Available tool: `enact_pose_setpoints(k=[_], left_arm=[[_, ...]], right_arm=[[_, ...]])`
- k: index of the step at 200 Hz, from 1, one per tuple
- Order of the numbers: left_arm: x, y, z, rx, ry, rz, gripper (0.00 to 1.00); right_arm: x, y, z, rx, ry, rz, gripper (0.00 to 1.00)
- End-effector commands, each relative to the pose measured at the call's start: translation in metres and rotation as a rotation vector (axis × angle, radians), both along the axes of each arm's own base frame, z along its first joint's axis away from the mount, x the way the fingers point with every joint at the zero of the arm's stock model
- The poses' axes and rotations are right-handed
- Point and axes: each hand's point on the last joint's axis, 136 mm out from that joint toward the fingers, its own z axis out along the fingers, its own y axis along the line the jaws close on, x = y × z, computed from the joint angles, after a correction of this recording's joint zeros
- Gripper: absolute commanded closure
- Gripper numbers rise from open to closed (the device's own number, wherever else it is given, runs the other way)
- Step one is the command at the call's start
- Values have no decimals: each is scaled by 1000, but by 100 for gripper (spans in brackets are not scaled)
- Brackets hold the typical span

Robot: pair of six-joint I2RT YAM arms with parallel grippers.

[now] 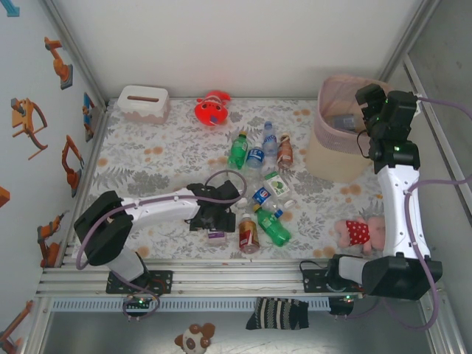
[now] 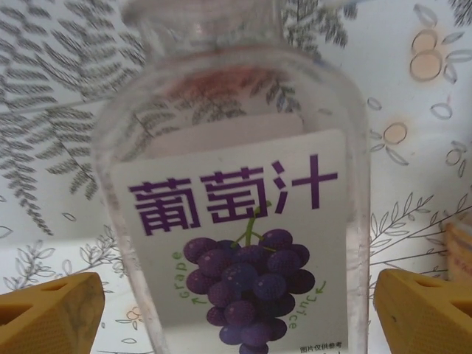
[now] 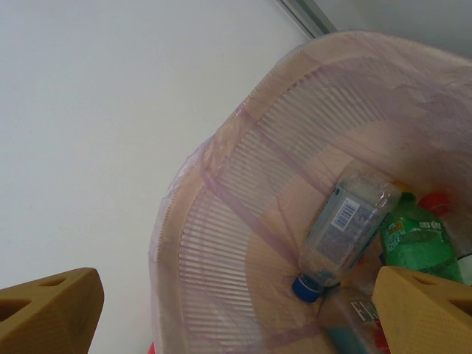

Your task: Put the plastic bottles in the bin

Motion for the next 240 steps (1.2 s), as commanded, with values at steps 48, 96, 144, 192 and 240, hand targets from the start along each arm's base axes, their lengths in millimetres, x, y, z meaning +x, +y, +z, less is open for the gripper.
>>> enact_pose_setpoints(k=[48,96,144,192,240], left_arm=[[-32,13,-18,34,114,-4,14],[-41,14,-19,30,130,-14,20],[-42,12,-18,27,132,-23,29],[-39,21,-8,34,94,-7,33],[-25,34,14,47,19,-4,35]], right_arm=[[-8,2,8,-25,-19,7,7],[-8,3,10,-17,-21,13,8],[-11,3,10,-17,-22,9,8],[-13,4,15,-16,-33,13,8],[-11,10,18,-5,-43,46,10]])
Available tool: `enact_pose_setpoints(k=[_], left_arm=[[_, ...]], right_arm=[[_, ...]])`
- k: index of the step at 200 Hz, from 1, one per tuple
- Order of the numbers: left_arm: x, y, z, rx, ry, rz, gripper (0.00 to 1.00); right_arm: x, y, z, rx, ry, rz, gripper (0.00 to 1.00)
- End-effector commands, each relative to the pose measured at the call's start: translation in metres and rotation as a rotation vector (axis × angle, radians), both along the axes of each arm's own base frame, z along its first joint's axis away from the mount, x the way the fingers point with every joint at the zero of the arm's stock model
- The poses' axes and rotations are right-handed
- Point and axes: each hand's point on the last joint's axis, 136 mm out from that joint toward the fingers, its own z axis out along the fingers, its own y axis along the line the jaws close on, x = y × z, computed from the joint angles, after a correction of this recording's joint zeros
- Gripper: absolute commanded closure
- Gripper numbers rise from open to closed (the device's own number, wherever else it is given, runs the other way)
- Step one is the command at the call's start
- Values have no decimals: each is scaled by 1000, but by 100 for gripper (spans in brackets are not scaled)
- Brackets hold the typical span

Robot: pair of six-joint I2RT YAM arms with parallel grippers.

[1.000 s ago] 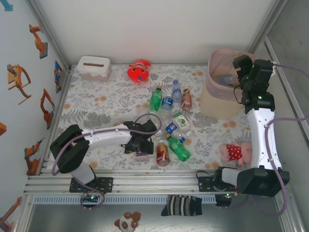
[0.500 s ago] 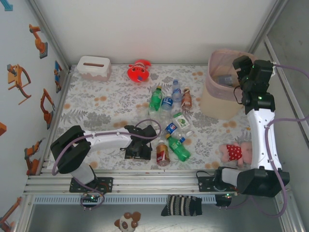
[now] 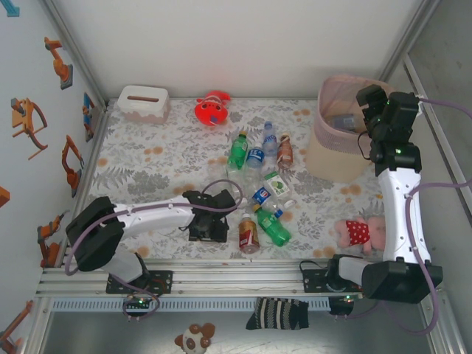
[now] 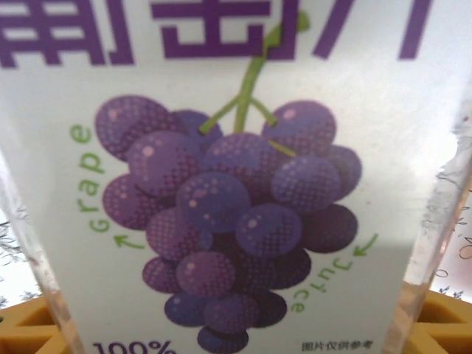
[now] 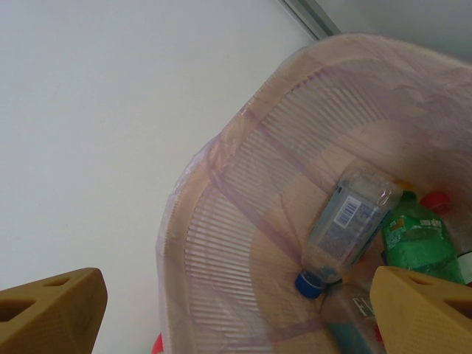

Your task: Put the plastic bottles in the bin

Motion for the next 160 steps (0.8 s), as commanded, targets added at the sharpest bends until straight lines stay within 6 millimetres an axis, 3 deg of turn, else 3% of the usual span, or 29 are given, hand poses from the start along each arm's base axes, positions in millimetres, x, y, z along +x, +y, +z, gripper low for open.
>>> enact_pose_setpoints(k=[1,24,45,100,125,160], left_arm=[[7,16,14,37,-42,12,35],[19,20,28,10,-97,9,37],[36,15,53,-61,-180,-1,39],[80,-28,138,-365,-483,-141,41],[93,-48,174,-485,-607,-232,43],[98,-83,225,-655,-778,-428,42]], right_arm=[[-4,8,14,-8,-35,37,10],[-1,16,19,-20,-58,95,10],[3,31,26,-34,-91,187,10],[14,99,61,-52,-308,608,16],[4,127,81,-85,-421,765,18],[-19,158,103,-179,-554,921,18]])
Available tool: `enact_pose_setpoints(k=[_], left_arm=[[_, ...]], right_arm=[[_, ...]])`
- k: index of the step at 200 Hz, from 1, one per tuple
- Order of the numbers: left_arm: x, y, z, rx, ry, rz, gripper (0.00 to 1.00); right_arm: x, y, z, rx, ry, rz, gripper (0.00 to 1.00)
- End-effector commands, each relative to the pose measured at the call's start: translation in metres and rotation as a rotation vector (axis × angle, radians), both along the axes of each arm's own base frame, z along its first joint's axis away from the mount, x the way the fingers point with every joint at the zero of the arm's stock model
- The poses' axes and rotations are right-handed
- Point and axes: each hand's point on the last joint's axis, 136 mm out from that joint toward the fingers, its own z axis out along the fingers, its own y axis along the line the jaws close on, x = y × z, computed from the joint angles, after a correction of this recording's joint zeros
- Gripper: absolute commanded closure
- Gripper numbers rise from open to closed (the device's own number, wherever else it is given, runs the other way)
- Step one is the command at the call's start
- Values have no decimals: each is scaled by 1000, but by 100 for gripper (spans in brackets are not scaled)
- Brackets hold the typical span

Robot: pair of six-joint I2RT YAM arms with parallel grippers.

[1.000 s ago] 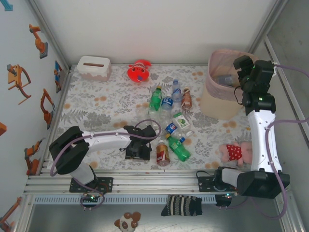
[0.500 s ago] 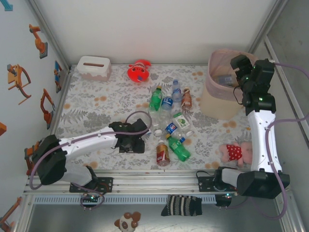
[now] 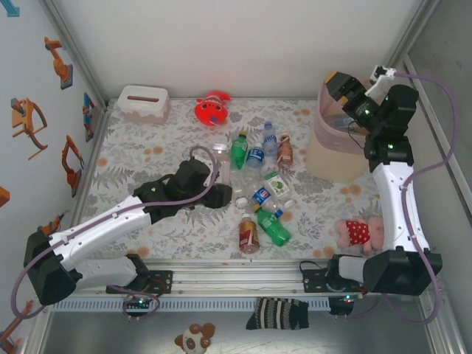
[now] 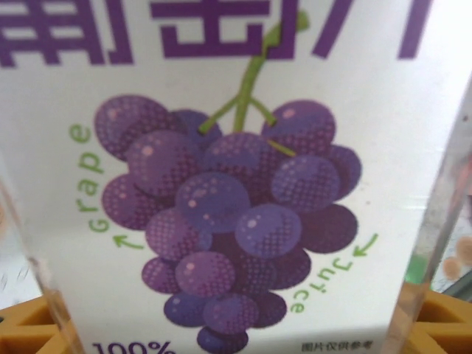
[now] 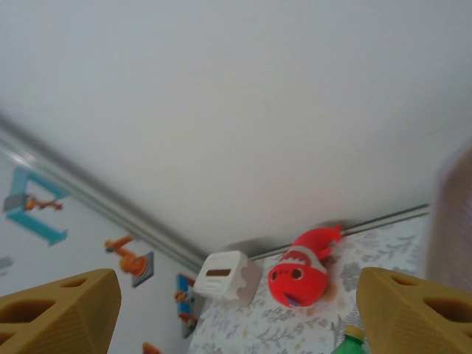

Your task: Put the plastic bottles in the bin

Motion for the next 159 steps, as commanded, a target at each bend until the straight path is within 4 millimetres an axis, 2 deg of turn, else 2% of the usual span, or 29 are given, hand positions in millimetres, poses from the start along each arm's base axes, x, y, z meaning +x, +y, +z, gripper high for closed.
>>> enact_pose_setpoints(k=[1,44,83,105,131,159], left_arm=[[8,-35,65,-153,-233,-181,42],[-9,-66,127,-343,-420,-400,46],[-37,-76,175,-516,-540,-568,47],[-50,-77,194,-582,-581,-633,47],[-64,-78,211,-634,-609,-712,48],[-75,-78,220,-653,-647,-781,48]], right_arm=[[-28,31,37,-71,-221,176,18],[-73,67,68,-97,-424,399,18],[-127,99,87,-151,-645,581,18],[-156,118,87,-177,-721,715,16],[-174,133,82,-183,-744,819,10],[-192,144,77,-185,-778,893,8]])
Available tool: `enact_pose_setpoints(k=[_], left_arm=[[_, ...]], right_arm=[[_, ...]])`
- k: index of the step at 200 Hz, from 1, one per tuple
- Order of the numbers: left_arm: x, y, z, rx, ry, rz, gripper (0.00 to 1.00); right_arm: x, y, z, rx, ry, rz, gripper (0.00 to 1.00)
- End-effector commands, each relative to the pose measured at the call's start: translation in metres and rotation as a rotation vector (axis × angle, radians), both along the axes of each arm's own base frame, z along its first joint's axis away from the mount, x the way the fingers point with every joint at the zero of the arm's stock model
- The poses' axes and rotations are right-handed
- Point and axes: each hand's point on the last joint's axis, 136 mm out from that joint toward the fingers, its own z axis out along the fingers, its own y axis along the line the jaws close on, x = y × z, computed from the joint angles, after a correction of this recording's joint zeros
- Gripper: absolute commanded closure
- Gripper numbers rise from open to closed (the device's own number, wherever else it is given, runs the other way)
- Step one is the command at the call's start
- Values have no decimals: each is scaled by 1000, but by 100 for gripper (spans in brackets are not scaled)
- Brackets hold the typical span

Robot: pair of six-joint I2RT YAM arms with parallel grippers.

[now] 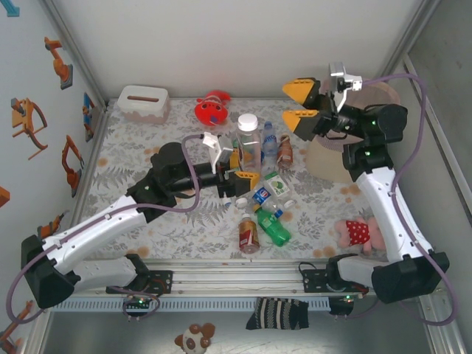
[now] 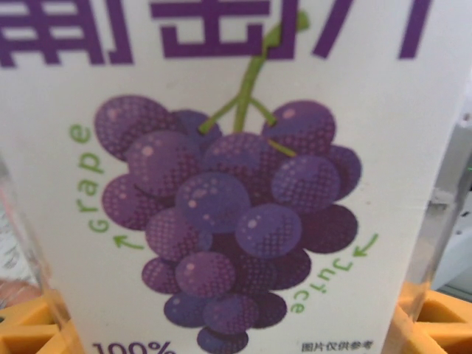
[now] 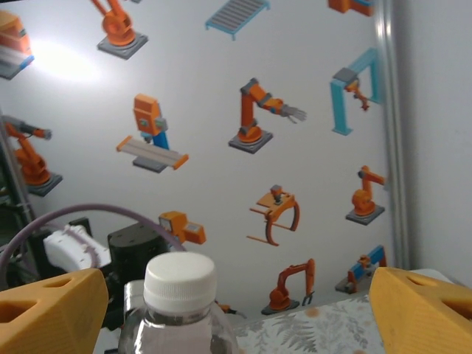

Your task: Put the plastic bottles in the bin

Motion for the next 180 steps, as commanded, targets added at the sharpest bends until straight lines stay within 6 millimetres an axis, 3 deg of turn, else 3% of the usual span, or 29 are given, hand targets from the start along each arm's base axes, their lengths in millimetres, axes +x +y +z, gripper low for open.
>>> enact_pose_setpoints(k=[1,66,106,180], left_arm=[[-22,6,44,-105,-134,-99,48],[-25,4,53,-108,-165,-129,48],[-21,1,51,-95,-163,-117,48],[-21,0,53,-98,-169,-124,48]], right_arm=[[-32,6,1,-24,-115,87,8],[-48,24,-19,-85,-92,163,7],[-60,42,-60,-281,-105,101,4],[-73,53,-60,-288,-103,138,9]])
